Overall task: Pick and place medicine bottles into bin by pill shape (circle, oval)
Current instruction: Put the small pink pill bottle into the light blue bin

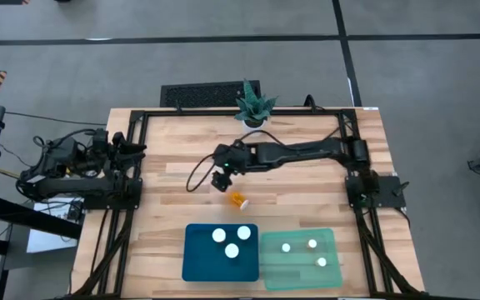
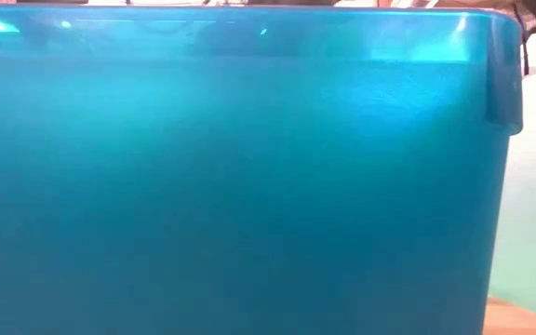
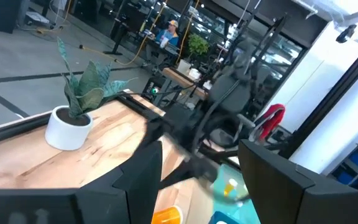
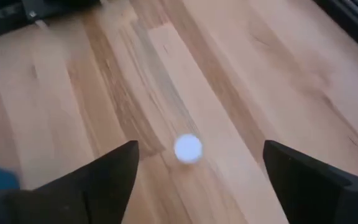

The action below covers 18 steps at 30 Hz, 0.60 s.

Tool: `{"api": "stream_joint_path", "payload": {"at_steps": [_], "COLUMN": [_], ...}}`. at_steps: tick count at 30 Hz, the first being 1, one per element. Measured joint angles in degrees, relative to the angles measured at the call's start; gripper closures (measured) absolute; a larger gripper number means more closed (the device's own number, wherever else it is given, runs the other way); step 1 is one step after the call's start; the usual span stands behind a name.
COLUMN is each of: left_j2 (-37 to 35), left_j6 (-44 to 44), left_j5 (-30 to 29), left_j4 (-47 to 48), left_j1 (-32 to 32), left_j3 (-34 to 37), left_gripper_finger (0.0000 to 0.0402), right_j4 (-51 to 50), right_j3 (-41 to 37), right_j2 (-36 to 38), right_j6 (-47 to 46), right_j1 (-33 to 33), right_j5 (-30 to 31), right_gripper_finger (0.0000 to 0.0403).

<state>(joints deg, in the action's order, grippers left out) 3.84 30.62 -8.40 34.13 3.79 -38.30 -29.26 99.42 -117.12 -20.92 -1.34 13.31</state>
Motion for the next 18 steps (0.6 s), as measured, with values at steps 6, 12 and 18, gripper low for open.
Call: {"api": "stream_joint_path", "payload": {"at_steps": [6,12,18], "left_j2": [0.00,0.00,0.02], "left_j6": [0.74,1.66,1.81], "left_j5": [0.00,0.01,0.00], "left_j4": [-0.01,-0.10,-0.01], "left_j1": [0.00,0.00,0.02], "left_j3": [0.00,0.00,0.00], "left_gripper_finger": [0.0197,0.0197,0.0197], "right_j4": [0.74,-1.31,-1.97], "right_j3": [6.29,10.06,9.90], "right_j2": [-7.35,-11.78,-11.72], "right_j6": [3.29,3.65,4.52], "right_j1": [-0.33,-0.31,-0.76], "right_j5": [-0.94,-0.81,2.92], "right_gripper_finger": [0.0056,0.0055,0.0059]}}
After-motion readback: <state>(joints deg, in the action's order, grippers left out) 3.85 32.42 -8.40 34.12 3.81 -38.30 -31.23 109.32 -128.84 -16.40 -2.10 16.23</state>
